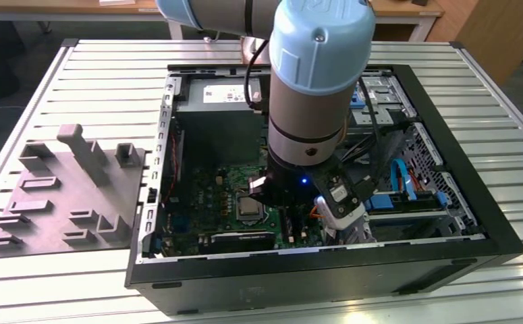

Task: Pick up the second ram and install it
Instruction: 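Press down the second ram until it locks into place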

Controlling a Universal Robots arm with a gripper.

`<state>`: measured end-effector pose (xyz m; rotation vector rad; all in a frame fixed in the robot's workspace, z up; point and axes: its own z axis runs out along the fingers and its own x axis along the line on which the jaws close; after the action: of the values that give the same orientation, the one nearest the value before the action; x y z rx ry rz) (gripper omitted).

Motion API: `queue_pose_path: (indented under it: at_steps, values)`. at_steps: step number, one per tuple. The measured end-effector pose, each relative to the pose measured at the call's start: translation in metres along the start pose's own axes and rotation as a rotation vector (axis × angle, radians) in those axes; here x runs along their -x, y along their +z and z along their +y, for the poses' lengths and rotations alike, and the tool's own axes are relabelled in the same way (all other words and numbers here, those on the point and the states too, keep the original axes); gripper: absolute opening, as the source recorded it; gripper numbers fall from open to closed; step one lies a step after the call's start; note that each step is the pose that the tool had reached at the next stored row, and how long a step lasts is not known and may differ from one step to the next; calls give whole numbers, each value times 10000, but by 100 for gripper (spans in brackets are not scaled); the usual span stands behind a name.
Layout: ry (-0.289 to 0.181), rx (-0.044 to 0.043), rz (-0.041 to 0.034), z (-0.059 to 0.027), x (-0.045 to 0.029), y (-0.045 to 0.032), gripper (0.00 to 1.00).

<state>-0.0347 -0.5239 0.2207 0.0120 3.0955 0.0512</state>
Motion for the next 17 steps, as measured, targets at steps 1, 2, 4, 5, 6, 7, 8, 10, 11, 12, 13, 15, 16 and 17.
queue_pose_path:
  at_steps: [1, 2, 4, 5, 6, 7, 8, 10, 11, 12, 13, 15, 16, 17]
  values:
    - [0, 2, -1, 0, 0, 3, 11]
    - [0, 2, -1, 0, 0, 10, 11]
    - [0, -1, 0, -1, -1, 27, 11]
    - [0, -2, 0, -1, -1, 28, 11]
    - [0, -1, -1, -1, -1, 29, 11]
    - [-1, 2, -1, -1, -1, 30, 11]
    - [0, 5, -2, 0, -1, 32, 11]
    - [0, 3, -2, -1, -1, 34, 11]
    - [0, 0, -1, -1, -2, 38, 11]
    - [0, -2, -1, -2, -2, 40, 11]
    - [0, -2, -1, -2, -2, 40, 11]
    - [-1, 1, -2, -1, -2, 42, 11]
    - [0, 5, -3, -1, -2, 38, 11]
    - [0, 16, -7, 1, -1, 30, 11]
